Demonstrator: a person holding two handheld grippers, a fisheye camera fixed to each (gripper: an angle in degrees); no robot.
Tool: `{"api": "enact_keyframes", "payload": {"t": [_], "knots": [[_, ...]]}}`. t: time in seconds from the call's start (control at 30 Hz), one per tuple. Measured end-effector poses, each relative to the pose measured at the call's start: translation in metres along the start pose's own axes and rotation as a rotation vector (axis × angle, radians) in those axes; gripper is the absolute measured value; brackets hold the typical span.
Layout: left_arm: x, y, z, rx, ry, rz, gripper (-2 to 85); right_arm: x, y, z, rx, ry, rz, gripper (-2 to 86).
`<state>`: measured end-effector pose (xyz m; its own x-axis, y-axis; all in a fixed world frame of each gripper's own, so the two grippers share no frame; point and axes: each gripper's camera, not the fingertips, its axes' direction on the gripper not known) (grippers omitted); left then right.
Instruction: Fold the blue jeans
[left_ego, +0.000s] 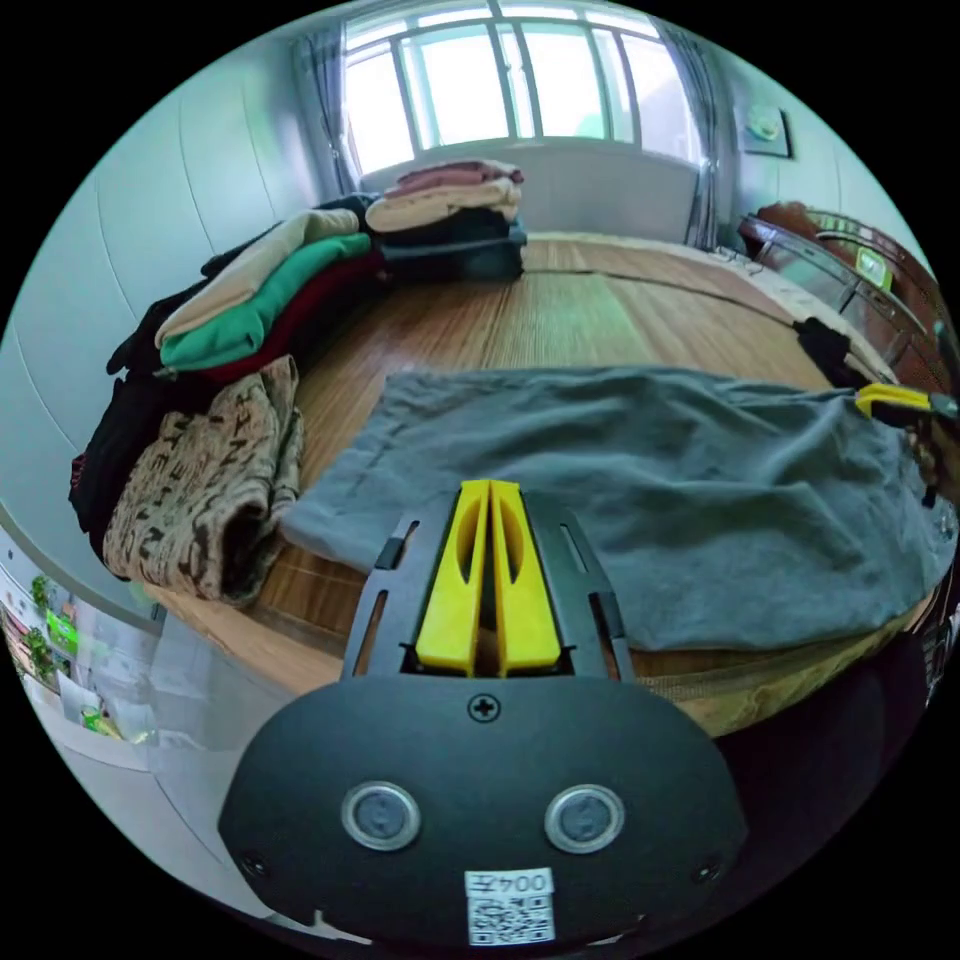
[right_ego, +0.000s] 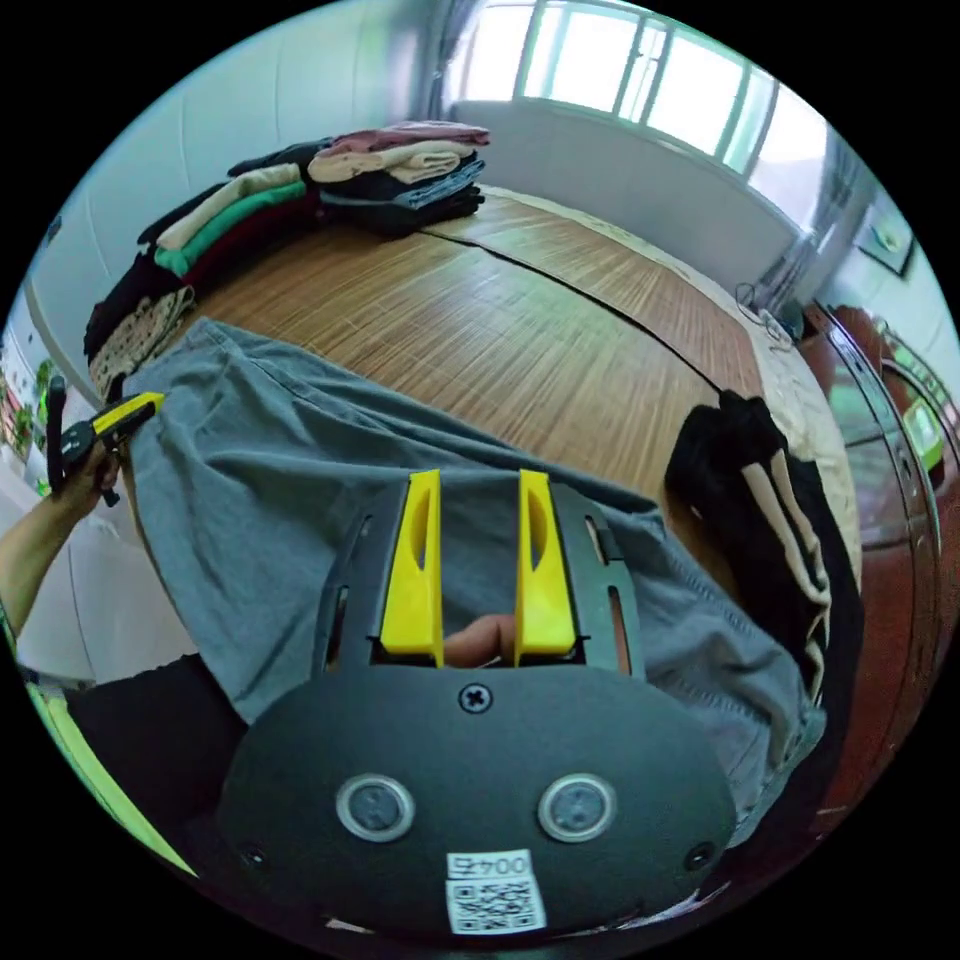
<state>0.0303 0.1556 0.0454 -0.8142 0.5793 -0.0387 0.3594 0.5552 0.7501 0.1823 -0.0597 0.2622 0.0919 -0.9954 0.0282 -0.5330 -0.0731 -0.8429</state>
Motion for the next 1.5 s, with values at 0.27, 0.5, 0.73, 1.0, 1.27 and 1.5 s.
{"api": "enact_keyframes", "payload": {"t": [0.27,0.5,0.73,1.0,1.27,1.5], "knots": [[0.008,0.036,0.039,0.1,-0.039,-0.002,0.8,-0.007,-0.004,0.037,-0.076,-0.098,-0.038,1.1],[0.002,0.044,0.057,0.13,-0.009,-0.014,0.9,0.011,-0.018,0.005,-0.003,-0.102,-0.054,6.6],[-0.004,0.044,0.071,0.138,0.007,-0.02,0.9,0.046,-0.101,0.012,-0.145,-0.025,-0.293,9.2],[-0.006,0.038,0.077,0.142,0.011,-0.021,0.9,0.029,-0.146,0.062,-0.427,0.047,-0.628,3.0],[-0.017,0.028,0.074,0.145,0.077,-0.067,0.8,0.057,-0.152,0.03,-0.254,0.16,-0.492,-0.1],[-0.022,0.018,0.066,0.139,0.124,-0.099,0.8,0.089,-0.104,0.114,-0.28,0.24,-0.164,3.9]]}}
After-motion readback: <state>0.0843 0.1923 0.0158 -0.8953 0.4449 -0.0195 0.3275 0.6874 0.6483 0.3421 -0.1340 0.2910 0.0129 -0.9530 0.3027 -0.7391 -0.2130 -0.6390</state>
